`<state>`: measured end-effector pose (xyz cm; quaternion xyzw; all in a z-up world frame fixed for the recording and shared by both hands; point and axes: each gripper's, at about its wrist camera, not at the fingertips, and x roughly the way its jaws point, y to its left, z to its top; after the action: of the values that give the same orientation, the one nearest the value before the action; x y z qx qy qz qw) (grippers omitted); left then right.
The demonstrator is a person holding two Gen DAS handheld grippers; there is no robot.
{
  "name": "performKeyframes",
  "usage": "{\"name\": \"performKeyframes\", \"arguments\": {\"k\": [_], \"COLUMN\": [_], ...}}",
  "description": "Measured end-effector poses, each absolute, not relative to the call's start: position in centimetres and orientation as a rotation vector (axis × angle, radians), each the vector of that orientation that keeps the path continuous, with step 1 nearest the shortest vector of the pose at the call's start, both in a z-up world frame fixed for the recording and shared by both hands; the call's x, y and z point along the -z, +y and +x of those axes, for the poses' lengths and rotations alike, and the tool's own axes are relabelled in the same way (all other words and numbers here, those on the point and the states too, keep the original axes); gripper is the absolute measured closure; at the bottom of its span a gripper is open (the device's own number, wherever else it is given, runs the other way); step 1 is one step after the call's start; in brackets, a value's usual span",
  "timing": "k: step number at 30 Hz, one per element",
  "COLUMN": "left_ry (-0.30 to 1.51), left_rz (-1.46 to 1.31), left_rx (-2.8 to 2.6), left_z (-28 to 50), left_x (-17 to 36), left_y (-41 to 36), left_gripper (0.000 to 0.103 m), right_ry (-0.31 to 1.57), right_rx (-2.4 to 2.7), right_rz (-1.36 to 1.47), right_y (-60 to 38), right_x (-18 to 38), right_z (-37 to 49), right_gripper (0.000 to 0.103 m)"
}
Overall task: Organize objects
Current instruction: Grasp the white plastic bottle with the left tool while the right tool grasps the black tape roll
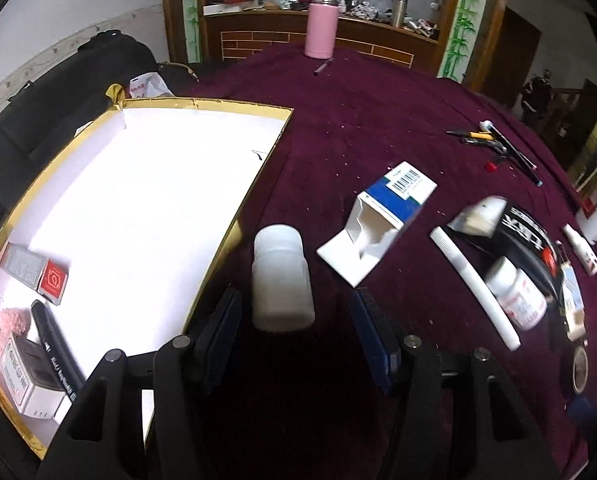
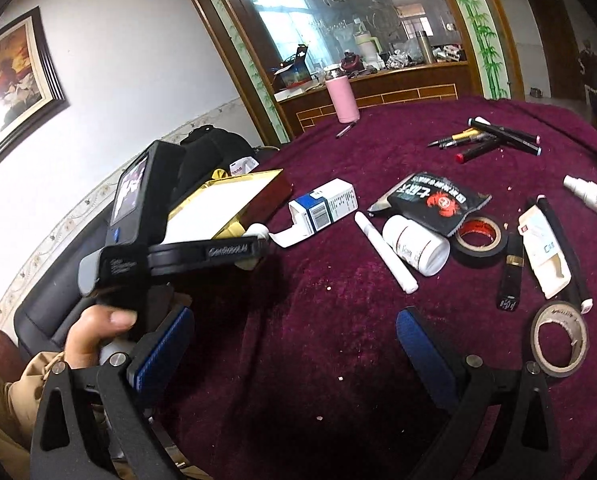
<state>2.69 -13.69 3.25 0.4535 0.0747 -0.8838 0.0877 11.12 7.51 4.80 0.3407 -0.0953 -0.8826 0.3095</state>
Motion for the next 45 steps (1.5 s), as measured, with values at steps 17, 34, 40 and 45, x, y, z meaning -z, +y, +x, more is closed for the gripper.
{"name": "performKeyframes", "arguments": {"k": [17,34,40,45], "left_ry": [0.227,0.098,0.147,0.151], "left_rz": [1.471,1.515,1.567,1.694], "left_rx": [2.728,2.748,2.785,2.871], "left_z": [1.7,-0.9,-0.2,2.2], "left_x": [-2.2,-1.7,-1.7,-1.6], "left_y": [-12.6,-9.7,-9.7,-8.5], "left_gripper": [0.070,0.071,0.071,0.071], "right_ry": [-0.339,-0.355,-0.322,-0.290], "right_rx": [2.333,2.427,2.496,2.566], "right_rz": [0.851,0.901,0.922,0.986], "right_y": [9.6,12.2,14.3,16.8], "right_x": [-4.8,-4.5,-5.2,-5.0], "right_z": [10.5,10.2,10.1,9.6], "right_gripper": [0.000,0.000,0.000,0.010]}}
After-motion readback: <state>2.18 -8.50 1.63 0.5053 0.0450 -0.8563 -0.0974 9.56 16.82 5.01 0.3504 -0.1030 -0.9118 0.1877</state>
